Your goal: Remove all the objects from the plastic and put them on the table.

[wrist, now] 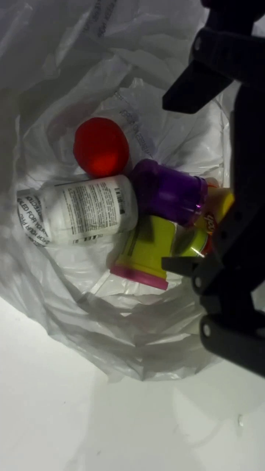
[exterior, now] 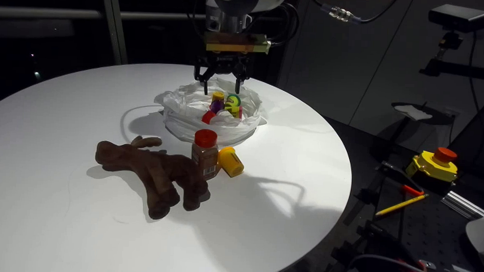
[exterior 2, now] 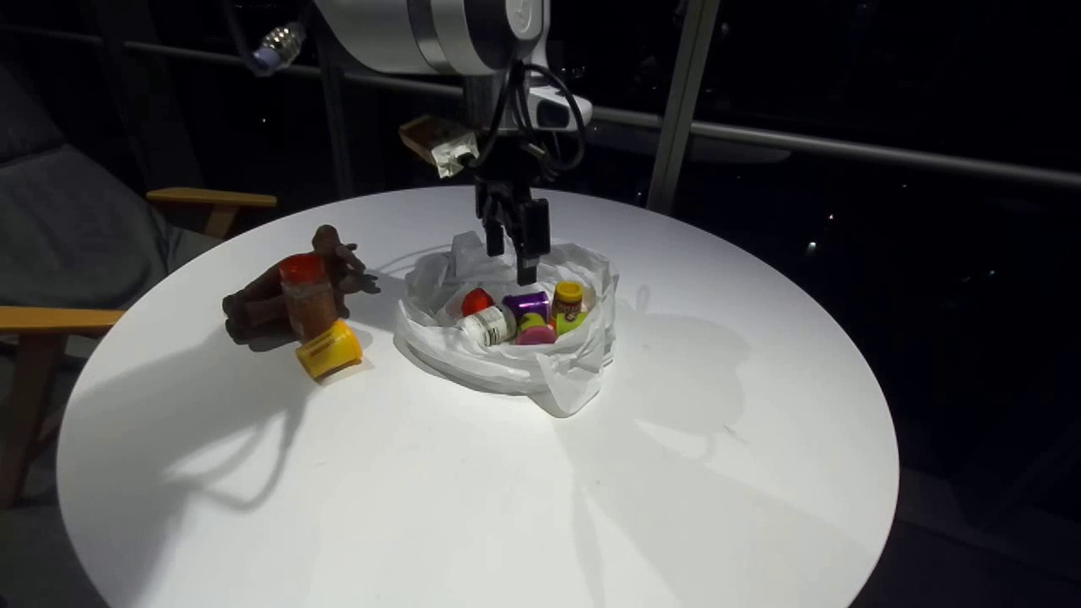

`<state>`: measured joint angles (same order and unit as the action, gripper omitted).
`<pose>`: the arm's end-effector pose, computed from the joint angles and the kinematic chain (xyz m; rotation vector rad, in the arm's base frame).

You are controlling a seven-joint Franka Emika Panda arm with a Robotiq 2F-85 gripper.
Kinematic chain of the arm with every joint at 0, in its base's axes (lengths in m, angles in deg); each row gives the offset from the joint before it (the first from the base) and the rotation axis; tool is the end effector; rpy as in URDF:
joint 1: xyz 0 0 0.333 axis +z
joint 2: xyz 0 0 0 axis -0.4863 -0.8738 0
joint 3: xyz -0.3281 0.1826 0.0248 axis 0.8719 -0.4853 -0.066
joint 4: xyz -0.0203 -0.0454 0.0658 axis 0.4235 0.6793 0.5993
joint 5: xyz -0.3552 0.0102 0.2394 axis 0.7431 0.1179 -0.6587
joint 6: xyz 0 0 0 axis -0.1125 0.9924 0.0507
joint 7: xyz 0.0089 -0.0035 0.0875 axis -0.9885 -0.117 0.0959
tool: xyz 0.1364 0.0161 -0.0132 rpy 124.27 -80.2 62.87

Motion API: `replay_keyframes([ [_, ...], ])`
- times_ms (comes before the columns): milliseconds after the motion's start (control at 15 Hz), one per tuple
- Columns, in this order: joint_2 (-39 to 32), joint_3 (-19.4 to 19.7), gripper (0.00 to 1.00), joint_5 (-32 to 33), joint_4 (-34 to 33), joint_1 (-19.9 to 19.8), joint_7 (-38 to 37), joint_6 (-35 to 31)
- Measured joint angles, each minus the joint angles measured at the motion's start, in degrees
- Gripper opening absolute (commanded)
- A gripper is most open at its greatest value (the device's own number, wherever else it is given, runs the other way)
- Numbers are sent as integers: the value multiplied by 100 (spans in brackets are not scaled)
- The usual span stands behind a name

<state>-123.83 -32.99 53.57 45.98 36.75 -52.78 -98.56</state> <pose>0.7405 0.0505 0.2099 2.9169 -0.8905 0.0617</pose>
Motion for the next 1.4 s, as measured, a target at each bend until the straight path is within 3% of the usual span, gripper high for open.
replay_keyframes([
  [400,-753,53,100,-507,-728,-144,-56,-305],
  [933,-940,382,99,-553,-1049,-141,-356,-614],
  [1067,-1008,382,74,-553,-1087,-134,-357,-613],
  [1133,-1046,382,70,-553,-1103,-127,-357,-611],
  [1400,-1202,387,33,-553,-1221,-122,-369,-604],
])
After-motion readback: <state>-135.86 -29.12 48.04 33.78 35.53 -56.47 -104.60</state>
